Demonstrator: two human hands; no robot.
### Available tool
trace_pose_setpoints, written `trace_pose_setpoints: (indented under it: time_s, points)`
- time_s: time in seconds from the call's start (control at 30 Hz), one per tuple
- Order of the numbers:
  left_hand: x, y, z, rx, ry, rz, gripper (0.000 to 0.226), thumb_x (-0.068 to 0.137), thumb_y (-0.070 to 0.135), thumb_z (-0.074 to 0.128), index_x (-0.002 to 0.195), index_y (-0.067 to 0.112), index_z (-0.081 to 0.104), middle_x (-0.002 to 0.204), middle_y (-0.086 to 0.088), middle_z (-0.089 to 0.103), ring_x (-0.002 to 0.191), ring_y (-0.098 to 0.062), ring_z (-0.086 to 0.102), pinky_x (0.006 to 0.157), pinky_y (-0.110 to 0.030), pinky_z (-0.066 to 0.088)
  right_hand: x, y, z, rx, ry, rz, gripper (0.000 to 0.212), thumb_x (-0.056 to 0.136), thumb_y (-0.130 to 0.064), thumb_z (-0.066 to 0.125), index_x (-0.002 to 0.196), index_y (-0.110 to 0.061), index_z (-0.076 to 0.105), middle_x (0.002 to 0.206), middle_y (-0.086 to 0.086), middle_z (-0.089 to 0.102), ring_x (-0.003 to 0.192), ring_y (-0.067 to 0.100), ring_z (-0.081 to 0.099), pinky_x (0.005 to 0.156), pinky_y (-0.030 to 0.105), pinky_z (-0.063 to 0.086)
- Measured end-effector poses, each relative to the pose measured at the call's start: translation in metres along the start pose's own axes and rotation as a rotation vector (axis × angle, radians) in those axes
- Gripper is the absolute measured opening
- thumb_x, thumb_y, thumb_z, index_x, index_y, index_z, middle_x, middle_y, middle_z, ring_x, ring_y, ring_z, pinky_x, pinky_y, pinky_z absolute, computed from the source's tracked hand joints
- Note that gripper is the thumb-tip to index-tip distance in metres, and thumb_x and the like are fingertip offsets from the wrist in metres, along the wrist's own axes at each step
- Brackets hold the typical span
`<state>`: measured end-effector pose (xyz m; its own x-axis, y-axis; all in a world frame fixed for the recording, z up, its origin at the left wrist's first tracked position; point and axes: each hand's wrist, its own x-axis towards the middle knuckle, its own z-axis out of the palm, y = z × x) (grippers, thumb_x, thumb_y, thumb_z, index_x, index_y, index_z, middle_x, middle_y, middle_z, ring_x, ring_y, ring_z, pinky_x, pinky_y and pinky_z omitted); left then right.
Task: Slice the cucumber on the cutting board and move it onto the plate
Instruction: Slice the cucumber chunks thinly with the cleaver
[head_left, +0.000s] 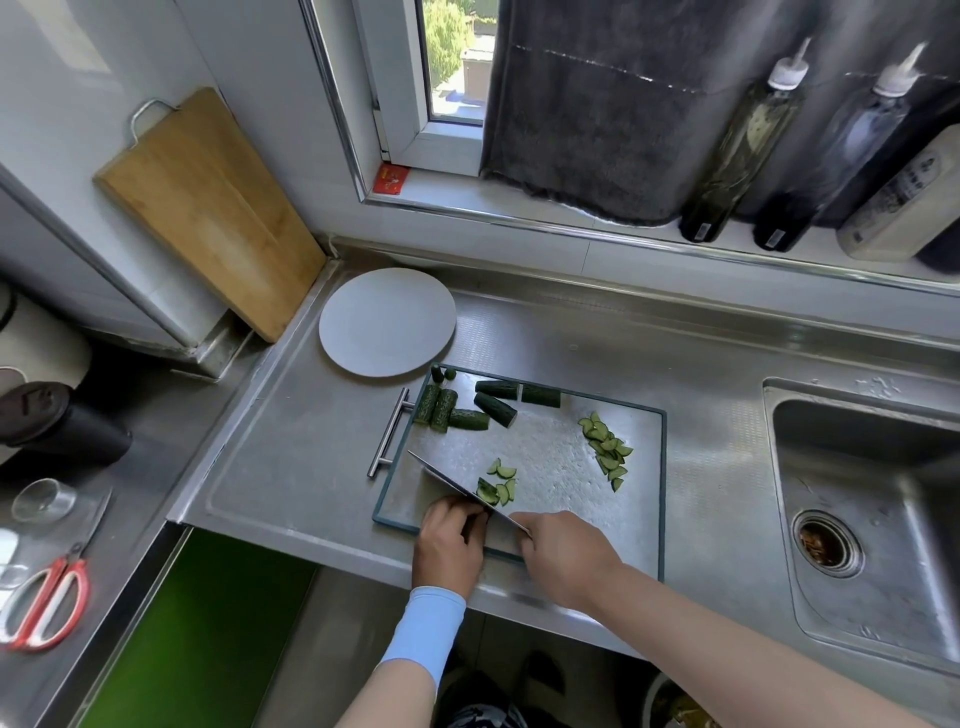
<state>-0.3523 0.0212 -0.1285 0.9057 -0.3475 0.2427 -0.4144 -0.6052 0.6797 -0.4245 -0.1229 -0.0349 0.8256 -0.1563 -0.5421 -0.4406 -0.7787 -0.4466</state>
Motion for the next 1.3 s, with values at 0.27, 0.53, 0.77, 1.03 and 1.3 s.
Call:
trace_pose_setpoints:
  time_s: [0.27, 0.53, 0.77, 1.03, 1.3]
  points:
    - [0.0, 0.002, -0.001, -0.012, -0.01, -0.046, 0.014, 0.074, 0.003, 0.078, 0.083, 0.012, 0.071, 0.087, -0.004, 0.064, 0.085, -0.015, 0.054, 0.083, -0.015, 0.04, -0.021, 0.007, -0.005, 0.017, 0.049, -0.041, 0.025, 0.103, -0.025, 0.036, 0.106, -0.024, 0.061, 0.075, 0.0, 0.062, 0.074, 0.025, 0.059, 0.07, 0.036, 0.049]
    - [0.0, 0.0, -0.001, -0.009, -0.012, -0.046, 0.015, 0.074, 0.001, 0.077, 0.082, 0.012, 0.072, 0.089, -0.004, 0.064, 0.087, -0.013, 0.054, 0.09, -0.003, 0.032, -0.029, 0.011, -0.006, 0.011, 0.05, -0.045, 0.03, 0.105, -0.027, 0.036, 0.121, -0.022, 0.061, 0.082, 0.002, 0.067, 0.076, 0.022, 0.061, 0.079, 0.039, 0.054]
    - [-0.001, -0.003, 0.002, -0.022, -0.011, -0.032, 0.016, 0.072, 0.0, 0.079, 0.082, 0.011, 0.073, 0.086, -0.002, 0.064, 0.083, -0.015, 0.058, 0.081, -0.012, 0.041, -0.014, 0.005, -0.002, 0.004, 0.005, -0.008, 0.031, 0.101, -0.019, 0.036, 0.074, -0.03, 0.043, 0.064, -0.006, 0.047, 0.061, 0.015, 0.044, 0.053, 0.029, 0.032]
    - [-0.002, -0.004, 0.001, -0.009, 0.003, 0.024, 0.019, 0.072, -0.004, 0.077, 0.086, 0.008, 0.073, 0.089, -0.005, 0.063, 0.09, -0.017, 0.056, 0.085, -0.015, 0.042, -0.001, -0.002, 0.0, -0.016, 0.006, 0.001, 0.036, 0.097, -0.02, 0.037, 0.065, -0.036, 0.035, 0.066, -0.004, 0.049, 0.07, 0.024, 0.05, 0.051, 0.027, 0.03]
    - [-0.004, -0.003, 0.003, 0.022, 0.017, -0.006, 0.017, 0.072, -0.003, 0.078, 0.083, 0.009, 0.072, 0.086, -0.008, 0.064, 0.086, -0.018, 0.054, 0.082, -0.02, 0.042, -0.011, 0.004, 0.001, -0.03, 0.046, -0.053, 0.019, 0.1, -0.025, 0.037, 0.099, -0.029, 0.056, 0.078, -0.002, 0.061, 0.077, 0.025, 0.057, 0.066, 0.035, 0.048]
